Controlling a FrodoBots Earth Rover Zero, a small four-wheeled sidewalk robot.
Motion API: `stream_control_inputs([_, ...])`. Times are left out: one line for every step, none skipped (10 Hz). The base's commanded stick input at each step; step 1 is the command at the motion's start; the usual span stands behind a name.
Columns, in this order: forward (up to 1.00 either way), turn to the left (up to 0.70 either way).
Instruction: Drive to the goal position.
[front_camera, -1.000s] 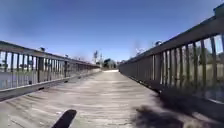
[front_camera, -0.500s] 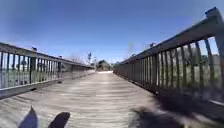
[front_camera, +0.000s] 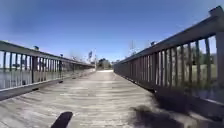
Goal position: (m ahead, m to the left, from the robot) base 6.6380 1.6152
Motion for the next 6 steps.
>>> stream_control_inputs([0.85, 0.00])
stream_control_inputs([0.85, 0.00])
stream_control_inputs([0.85, 0.00])
stream_control_inputs([0.85, 0.00])
stream_control_inputs([0.85, 0.00])
stream_control_inputs([0.85, 0.00])
